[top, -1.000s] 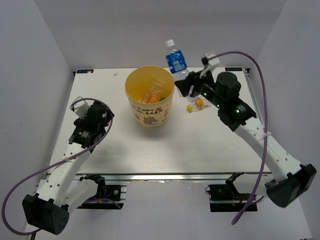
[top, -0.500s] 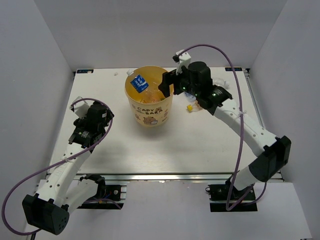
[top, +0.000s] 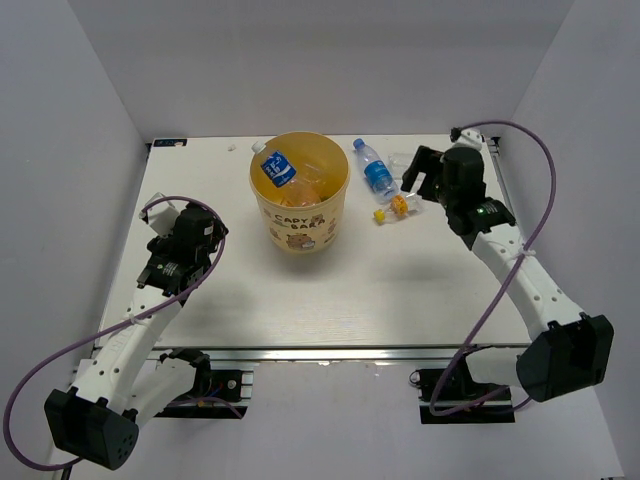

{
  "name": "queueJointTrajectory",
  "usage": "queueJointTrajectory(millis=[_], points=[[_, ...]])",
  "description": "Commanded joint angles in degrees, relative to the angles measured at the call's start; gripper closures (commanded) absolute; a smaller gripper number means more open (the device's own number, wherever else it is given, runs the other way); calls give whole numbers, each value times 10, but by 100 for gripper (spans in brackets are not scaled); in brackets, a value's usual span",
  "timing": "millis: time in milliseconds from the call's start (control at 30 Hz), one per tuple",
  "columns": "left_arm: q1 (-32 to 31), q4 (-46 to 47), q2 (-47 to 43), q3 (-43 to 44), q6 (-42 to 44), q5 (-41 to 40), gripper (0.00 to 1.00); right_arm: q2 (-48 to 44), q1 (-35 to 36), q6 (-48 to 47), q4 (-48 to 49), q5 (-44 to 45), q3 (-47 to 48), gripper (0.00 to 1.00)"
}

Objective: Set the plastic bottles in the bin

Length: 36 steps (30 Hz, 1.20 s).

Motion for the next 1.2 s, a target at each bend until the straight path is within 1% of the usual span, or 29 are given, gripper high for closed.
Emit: queueJointTrajectory(millis=[0, 100, 133, 167, 200, 267, 333, 400, 500, 633, 767, 833, 867, 933, 1000, 1033, 1067, 1133, 1167], points=[[-1, 3, -9, -4, -1, -3, 2, 17, -20, 94, -5, 63, -31, 11], [-1, 4, -9, -5, -2, -1, 2, 62, -34, 141, 12, 61, -36, 11], [-1, 4, -10, -4, -1, -1, 2, 95, -36, 152, 15, 61, -32, 11], [-1, 3, -12, -4, -1, -1, 2, 111, -39, 172, 17, 63, -25, 11], [-1, 4, -12, -5, -2, 0, 2, 150, -40, 183, 15, 67, -9, 11], [-1, 6, -13, -6, -1, 2, 2, 185, -43, 221, 10, 78, 8, 11], [-1, 5, -14, -6, 0, 2, 2, 227, -44, 245, 26, 79, 20, 11], [-1, 5, -15, -6, 0, 2, 2, 250, -45, 282, 37, 87, 27, 11], [-1, 7, -18, -6, 0, 2, 2, 303, -45, 312, 44, 89, 42, 11], [-1, 13, -20, -11, 3, 9, 2, 352, -45, 323, 70, 79, 62, 11], [-1, 12, -20, -12, 4, 12, 2, 395, -48, 330, 69, 76, 85, 11], [-1, 14, -21, -14, 3, 13, 2, 413, -52, 335, 63, 67, 91, 12], [-1, 13, -21, -13, 3, 13, 2, 415, -52, 339, 66, 64, 89, 17], [-1, 13, -23, -15, 3, 13, 2, 405, -52, 342, 72, 65, 69, 23], [-1, 13, -25, -15, 2, 13, 2, 378, -52, 340, 83, 89, 41, 32], [-1, 14, -25, -16, 2, 13, 2, 367, -54, 334, 86, 97, 32, 37], [-1, 14, -27, -17, 1, 13, 2, 354, -55, 330, 90, 111, 24, 45], [-1, 14, -27, -18, 1, 12, 2, 305, -58, 306, 92, 119, 2, 54], [-1, 14, -28, -18, 1, 13, 2, 288, -58, 297, 94, 123, -5, 61]])
